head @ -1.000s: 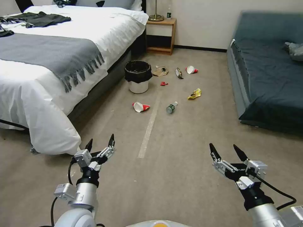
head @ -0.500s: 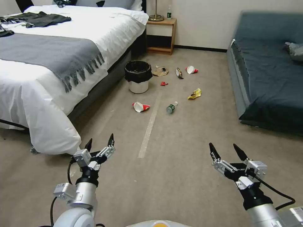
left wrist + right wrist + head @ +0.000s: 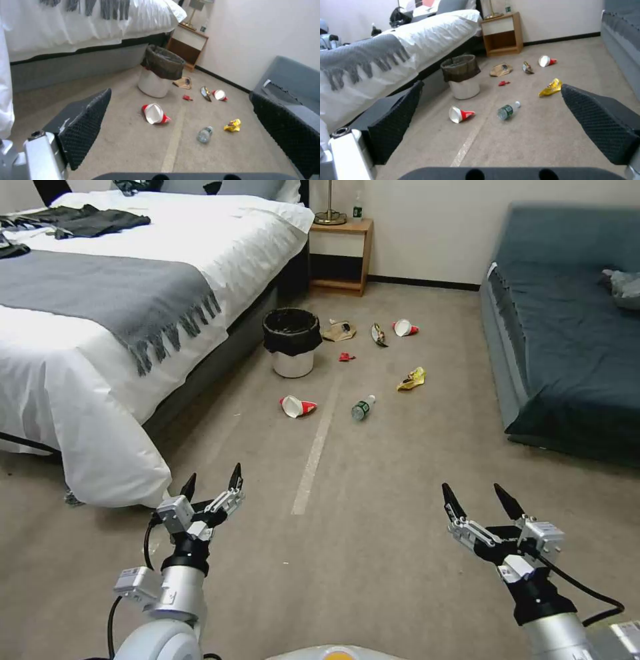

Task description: Pick up the trash can from the floor.

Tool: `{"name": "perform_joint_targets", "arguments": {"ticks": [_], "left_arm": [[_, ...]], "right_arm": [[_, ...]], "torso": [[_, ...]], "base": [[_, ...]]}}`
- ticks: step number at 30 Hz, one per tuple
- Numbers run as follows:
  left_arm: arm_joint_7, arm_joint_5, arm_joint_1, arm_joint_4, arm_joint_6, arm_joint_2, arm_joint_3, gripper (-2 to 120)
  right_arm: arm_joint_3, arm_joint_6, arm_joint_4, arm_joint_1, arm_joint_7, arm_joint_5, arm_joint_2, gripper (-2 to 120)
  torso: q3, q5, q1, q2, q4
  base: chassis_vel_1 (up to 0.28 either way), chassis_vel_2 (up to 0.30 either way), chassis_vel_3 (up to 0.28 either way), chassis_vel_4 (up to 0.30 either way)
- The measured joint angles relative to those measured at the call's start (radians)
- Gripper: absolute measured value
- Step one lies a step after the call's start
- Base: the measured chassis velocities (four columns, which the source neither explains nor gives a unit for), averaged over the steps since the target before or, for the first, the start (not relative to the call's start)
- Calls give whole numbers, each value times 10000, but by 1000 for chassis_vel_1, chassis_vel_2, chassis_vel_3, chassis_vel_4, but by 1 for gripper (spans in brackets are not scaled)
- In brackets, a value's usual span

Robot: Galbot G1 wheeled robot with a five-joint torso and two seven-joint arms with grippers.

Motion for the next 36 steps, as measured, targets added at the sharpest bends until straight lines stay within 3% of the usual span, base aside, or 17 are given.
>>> {"name": "perform_joint_targets", "arguments": {"ticks": [36], "left_arm": [[7,21,41,-14,-51,-71,17,100]], "right_arm": [[36,254,-81,-68,-183,44,-16,100]], "torso": [[0,0,1,0,0]], "base": [[-72,74,70,-73]]}}
